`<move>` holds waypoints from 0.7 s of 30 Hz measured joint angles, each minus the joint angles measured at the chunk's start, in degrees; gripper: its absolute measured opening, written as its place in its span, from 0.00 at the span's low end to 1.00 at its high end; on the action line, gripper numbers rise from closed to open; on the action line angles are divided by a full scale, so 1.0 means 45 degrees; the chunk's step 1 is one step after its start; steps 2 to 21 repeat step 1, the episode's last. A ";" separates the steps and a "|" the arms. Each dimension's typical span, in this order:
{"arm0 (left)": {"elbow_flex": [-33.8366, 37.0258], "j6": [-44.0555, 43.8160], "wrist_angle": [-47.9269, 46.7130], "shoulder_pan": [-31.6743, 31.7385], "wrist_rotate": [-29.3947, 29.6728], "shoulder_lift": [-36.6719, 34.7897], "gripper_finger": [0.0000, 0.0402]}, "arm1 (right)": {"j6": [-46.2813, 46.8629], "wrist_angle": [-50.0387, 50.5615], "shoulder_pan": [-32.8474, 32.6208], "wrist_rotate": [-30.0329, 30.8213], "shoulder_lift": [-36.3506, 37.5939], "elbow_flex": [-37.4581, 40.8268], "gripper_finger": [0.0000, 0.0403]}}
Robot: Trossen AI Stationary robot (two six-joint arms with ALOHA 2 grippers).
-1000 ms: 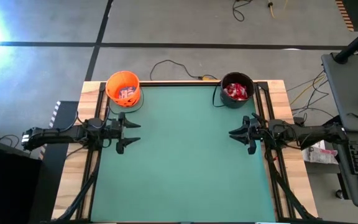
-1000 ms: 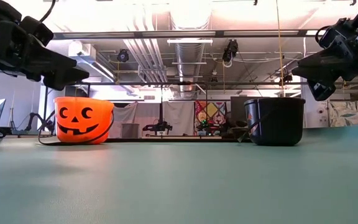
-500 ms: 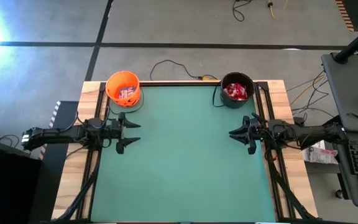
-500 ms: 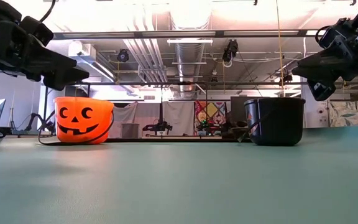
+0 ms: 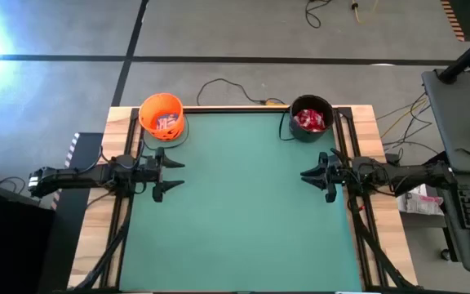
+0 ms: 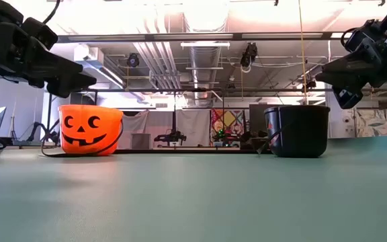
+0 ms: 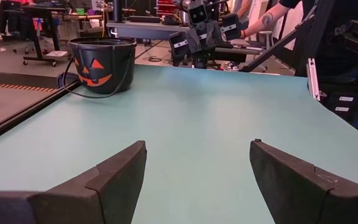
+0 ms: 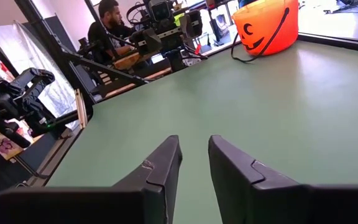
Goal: Sort candy by brand, put in halloween buckets
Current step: Return to Home Position
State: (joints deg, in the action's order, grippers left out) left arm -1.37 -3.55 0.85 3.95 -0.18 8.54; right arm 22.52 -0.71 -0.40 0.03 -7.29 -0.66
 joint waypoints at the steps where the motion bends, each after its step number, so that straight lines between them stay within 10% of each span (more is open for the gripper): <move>1: 0.0000 0.0000 0.0003 -0.0002 0.0003 0.0000 0.68 | 0.0000 0.0000 0.0001 0.0003 0.0000 0.0003 0.19; 21: 0.0000 0.0000 0.0003 -0.0002 0.0003 0.0000 0.68 | 0.0000 0.0000 0.0001 0.0003 0.0000 0.0003 0.19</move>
